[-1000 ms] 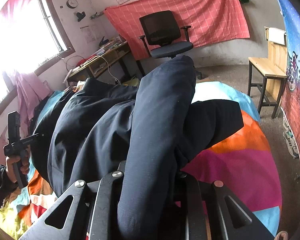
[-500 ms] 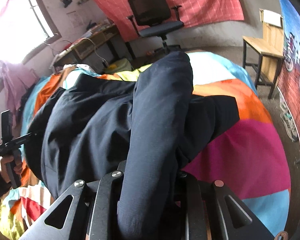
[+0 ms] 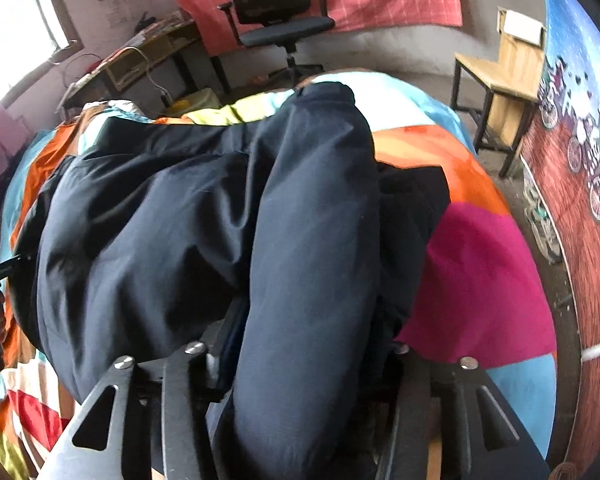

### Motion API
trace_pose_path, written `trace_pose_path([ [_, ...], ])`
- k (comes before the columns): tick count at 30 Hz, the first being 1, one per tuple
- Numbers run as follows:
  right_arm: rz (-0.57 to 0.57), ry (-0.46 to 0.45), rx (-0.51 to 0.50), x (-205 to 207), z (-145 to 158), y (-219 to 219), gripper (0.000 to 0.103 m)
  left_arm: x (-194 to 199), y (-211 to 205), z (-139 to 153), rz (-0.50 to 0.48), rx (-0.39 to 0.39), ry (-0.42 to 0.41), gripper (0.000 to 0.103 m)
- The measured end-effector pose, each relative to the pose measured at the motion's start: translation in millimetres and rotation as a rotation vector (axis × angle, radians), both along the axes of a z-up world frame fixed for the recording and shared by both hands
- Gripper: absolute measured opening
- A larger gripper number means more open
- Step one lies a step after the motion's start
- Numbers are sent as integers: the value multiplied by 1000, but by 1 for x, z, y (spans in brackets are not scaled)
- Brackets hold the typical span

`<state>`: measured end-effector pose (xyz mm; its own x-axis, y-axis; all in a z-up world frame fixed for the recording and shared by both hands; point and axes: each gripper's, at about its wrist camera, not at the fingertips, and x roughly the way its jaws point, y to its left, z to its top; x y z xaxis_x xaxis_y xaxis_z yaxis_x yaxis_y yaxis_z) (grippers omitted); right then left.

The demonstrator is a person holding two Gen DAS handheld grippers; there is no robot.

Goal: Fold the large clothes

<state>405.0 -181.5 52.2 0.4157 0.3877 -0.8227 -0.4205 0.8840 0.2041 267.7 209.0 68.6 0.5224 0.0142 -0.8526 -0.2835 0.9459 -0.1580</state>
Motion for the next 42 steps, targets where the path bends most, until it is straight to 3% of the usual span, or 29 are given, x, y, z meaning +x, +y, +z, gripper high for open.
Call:
trace_pose_path([
  [3,-29,26,-8,0,-6,-5,64,-3,7,-1,47,4,11,52],
  [5,-64,23,-33,0,-6,-7,79,-6,9,3,75,26,3,62],
  [11,-109,23,-44,-4,-5,-17,90,-18,1,20,79,112,-52,66],
  [12,-113,6,-57,-6,-3,-18,92,-21,-2,21,76,127,-61,71],
  [13,-116,-16,-69,-8,0,-17,95,-24,-5,24,72,139,-75,82],
  [15,-120,-62,-86,-13,6,-18,97,-27,-11,27,78,147,-104,92],
  [25,-175,-226,-37,-43,46,-18,103,-43,-32,60,85,154,-239,97],
  [32,-183,-383,-3,-89,83,-11,103,-69,-53,89,79,181,-345,98],
  [37,-159,-455,0,-120,95,-3,103,-94,-73,102,59,218,-451,99],
  [42,-164,-509,20,-150,105,0,103,-115,-84,106,40,224,-493,99],
])
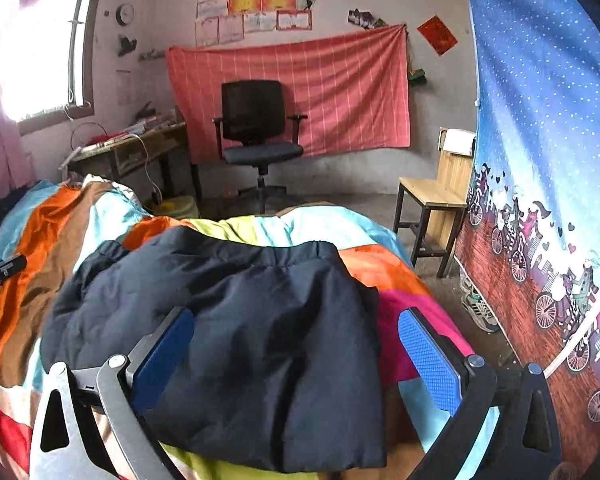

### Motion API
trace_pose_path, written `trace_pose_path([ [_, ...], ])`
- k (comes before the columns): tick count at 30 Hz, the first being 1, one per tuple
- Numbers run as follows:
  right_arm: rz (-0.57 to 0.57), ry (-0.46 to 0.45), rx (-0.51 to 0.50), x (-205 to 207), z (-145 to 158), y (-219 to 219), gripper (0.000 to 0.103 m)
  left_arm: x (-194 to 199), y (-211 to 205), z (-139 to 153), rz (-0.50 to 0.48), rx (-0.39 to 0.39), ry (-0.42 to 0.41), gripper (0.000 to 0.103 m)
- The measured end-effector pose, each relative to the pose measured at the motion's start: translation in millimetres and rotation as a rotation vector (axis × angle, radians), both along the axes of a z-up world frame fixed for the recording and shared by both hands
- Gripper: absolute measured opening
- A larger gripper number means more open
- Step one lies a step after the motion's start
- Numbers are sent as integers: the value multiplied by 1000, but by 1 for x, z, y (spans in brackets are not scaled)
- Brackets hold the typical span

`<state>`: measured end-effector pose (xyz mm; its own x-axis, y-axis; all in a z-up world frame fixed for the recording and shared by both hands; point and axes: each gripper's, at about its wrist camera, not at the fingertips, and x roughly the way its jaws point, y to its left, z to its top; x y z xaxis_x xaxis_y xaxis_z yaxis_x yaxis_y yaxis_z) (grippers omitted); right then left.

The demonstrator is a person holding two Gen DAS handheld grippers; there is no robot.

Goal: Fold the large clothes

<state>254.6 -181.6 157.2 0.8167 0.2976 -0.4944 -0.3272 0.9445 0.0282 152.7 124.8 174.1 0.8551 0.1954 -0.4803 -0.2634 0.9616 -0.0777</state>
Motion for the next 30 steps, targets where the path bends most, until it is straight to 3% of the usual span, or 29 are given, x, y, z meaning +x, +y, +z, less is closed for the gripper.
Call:
trace_pose_path([
  [11,9,-77,50,-54,13,5,103,-46,-25,-2,-46,128,-33,99],
  [22,47,-104,3,-109,-6,20,103,-86,-22,-18,-36,107,-41,100],
  [30,66,-109,27,-135,-12,29,103,-114,-24,-23,-29,99,-52,100],
])
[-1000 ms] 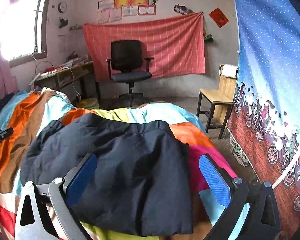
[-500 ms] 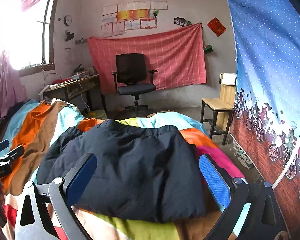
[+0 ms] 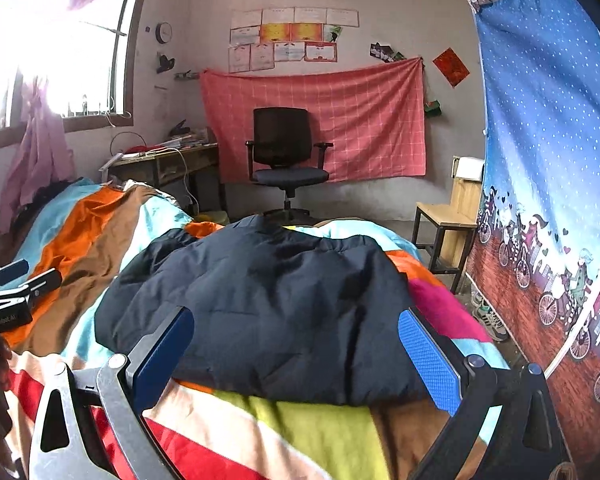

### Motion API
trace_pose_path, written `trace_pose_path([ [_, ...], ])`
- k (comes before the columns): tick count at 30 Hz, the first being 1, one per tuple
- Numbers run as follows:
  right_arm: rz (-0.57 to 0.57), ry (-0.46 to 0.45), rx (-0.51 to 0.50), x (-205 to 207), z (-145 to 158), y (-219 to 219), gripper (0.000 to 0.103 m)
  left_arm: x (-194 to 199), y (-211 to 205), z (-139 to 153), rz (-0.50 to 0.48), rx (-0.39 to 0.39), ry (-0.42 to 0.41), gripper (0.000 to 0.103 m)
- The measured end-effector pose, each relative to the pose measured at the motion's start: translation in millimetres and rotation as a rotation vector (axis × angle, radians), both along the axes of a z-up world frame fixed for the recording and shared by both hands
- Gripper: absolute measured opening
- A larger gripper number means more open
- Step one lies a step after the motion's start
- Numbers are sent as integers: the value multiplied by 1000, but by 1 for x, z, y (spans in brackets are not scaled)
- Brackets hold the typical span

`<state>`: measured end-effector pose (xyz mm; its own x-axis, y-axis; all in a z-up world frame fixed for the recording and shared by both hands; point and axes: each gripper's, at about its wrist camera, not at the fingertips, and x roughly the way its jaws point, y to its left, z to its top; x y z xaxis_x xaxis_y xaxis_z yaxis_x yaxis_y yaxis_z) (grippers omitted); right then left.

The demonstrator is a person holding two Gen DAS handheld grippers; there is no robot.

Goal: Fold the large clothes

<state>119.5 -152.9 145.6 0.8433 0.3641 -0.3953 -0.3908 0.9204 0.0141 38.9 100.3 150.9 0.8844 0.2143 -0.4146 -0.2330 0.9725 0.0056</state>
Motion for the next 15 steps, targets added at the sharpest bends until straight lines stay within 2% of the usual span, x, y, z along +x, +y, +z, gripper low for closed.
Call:
trace_pose_path([
  [9,17,19,-4,-23,-17,8,103,-26,-19,-15,-53,1,27,100],
  [15,24,63,-16,-35,-34,8,103,-34,-38,-26,-98,52,39,100],
])
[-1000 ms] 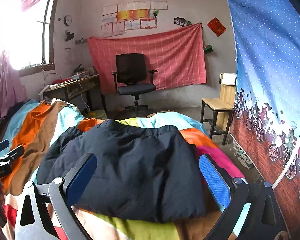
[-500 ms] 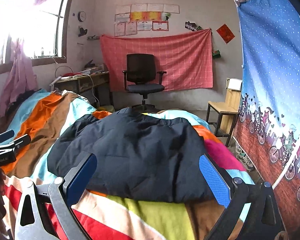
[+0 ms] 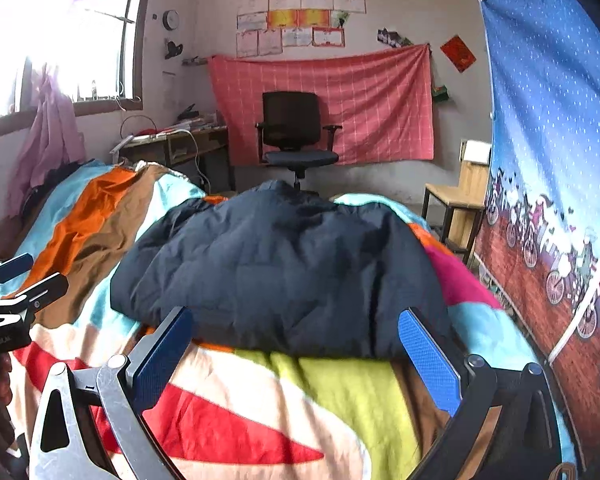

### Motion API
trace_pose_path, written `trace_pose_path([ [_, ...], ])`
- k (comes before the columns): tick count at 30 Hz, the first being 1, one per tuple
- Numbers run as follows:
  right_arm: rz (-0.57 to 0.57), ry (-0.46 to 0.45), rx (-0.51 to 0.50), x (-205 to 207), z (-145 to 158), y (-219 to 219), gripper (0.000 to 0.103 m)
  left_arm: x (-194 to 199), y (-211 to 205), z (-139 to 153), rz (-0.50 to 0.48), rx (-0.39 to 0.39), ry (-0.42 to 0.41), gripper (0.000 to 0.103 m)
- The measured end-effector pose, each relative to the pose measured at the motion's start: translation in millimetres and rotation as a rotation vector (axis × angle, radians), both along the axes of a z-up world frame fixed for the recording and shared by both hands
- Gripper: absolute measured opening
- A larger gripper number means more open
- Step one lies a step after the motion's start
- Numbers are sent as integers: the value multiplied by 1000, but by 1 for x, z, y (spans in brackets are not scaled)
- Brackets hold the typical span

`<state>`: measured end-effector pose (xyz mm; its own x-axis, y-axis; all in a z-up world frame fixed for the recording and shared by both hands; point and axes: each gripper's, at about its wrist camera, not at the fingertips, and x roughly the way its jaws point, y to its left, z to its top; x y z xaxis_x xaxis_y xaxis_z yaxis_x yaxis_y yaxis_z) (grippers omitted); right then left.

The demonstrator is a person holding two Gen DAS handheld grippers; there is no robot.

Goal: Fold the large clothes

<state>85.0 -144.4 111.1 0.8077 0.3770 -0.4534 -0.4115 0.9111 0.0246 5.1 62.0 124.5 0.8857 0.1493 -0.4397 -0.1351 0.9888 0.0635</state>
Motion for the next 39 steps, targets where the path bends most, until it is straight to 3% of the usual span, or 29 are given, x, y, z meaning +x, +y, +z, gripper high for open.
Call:
trace_pose_path([
  [12,26,79,-16,-16,-29,-2,103,-5,-8,-39,-20,-20,133,100],
  [39,16,186,-43,-10,-52,-5,103,-2,-1,-57,-1,-34,215,100],
])
